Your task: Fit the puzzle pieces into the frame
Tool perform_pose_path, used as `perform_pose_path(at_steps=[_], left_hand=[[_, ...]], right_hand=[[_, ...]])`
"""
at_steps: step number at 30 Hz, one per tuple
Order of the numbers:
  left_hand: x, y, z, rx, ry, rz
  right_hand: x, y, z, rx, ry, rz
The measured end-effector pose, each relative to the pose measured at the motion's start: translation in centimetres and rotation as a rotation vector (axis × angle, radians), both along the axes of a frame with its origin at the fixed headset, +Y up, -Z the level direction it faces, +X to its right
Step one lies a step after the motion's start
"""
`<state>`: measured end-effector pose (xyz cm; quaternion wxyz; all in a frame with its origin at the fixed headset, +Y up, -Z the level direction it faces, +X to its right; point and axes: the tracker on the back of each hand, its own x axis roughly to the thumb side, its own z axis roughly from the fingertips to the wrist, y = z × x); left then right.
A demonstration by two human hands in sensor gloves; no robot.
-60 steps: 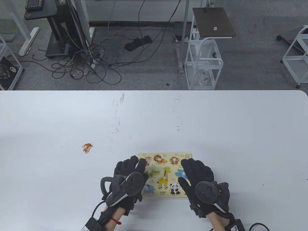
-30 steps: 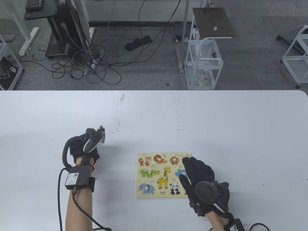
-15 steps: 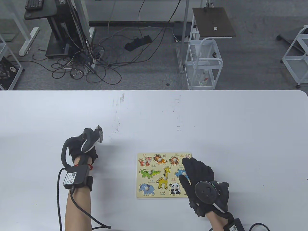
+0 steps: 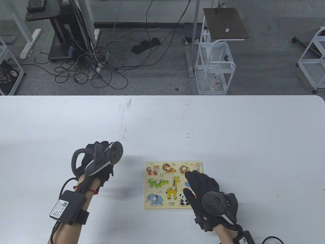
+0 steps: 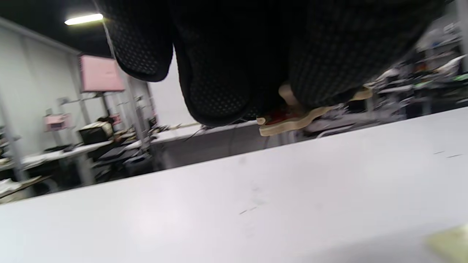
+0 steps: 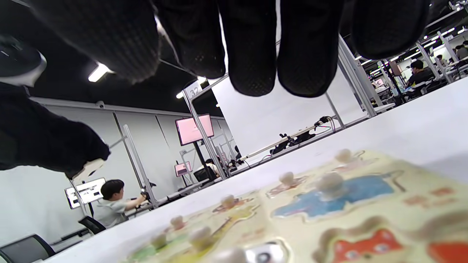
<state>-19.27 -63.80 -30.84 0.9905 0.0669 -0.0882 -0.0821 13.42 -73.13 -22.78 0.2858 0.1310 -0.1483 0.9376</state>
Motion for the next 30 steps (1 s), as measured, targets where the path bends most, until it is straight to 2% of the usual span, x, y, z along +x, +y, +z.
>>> perform_pose_path(at_steps=[5, 8, 11, 15, 18, 23, 26, 30], left_hand=[[6.4, 0.0, 6.1, 0.135, -0.226, 0.080], [9.1, -1.1, 8.8, 0.208, -0.281, 0.181], [11.2, -2.4, 10.6, 0.214, -0.330, 0.207], [12.2, -3.4, 11.7, 0.229, -0.395, 0.260], [12.2, -4.0, 12.4, 0.305, -0.448, 0.300], [12.0, -4.7, 13.1, 0.354, -0.510, 0.296], [11.8, -5.3, 12.6, 0.319, -0.487, 0.319], [11.0, -6.0, 11.4, 0.212, -0.456, 0.424]], right_hand=[[-0.2, 0.0, 0.1, -0.134, 0.077, -0.248], [-0.5, -0.4, 0.0, -0.243, 0.150, -0.379], [-0.1, -1.1, -0.4, -0.353, 0.182, -0.539], [-0.1, -1.5, -0.5, -0.452, 0.230, -0.588], [-0.4, -1.6, -0.5, -0.449, 0.251, -0.553], [-0.8, -1.8, -0.6, -0.472, 0.294, -0.579], [-0.8, -2.2, -0.7, -0.480, 0.270, -0.566], [-0.9, -2.6, -0.8, -0.475, 0.233, -0.548]])
